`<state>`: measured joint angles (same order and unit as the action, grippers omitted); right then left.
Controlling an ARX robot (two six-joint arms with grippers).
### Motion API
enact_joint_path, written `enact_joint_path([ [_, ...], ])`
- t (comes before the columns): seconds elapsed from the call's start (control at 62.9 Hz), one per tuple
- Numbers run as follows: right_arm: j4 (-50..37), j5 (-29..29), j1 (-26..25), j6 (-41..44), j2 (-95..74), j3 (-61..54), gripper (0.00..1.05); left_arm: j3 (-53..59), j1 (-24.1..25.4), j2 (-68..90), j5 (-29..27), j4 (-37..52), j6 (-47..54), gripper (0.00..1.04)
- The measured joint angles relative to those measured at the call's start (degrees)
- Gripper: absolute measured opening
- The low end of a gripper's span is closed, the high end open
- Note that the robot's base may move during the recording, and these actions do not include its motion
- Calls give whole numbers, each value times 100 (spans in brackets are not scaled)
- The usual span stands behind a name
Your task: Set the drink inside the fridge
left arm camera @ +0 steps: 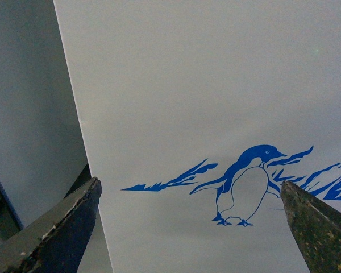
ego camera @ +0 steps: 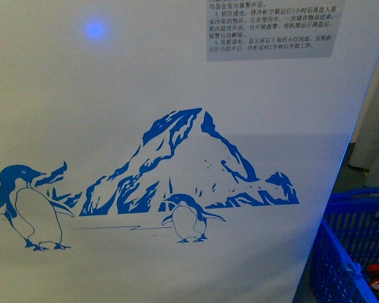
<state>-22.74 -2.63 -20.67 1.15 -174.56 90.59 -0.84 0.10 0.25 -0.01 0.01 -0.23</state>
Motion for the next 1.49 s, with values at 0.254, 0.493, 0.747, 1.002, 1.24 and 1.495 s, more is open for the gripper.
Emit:
enact_joint_path([
  [0.254, -352, -210, -55, 2, 389, -614, 38, 0, 0, 0, 2, 0, 0, 97],
  [0.493, -1423, -605, 83, 94, 2846, -2868, 37, 0, 0, 0, 0, 0, 0, 97],
  [0.747, -1530, -1054, 227, -68, 6290, -4575, 37, 0, 0, 0, 0, 0, 0, 97],
  [1.002, -1091, -951, 791, -999, 10203, -5724, 37, 0, 0, 0, 0, 0, 0, 97],
  [1.24, 79, -28, 1860, -1064, 13626, -6789, 37, 0, 0, 0, 0, 0, 0, 97],
  [1.495, 903, 1353, 2549, -780, 15326, -7213, 37, 0, 0, 0, 2, 0, 0, 97],
])
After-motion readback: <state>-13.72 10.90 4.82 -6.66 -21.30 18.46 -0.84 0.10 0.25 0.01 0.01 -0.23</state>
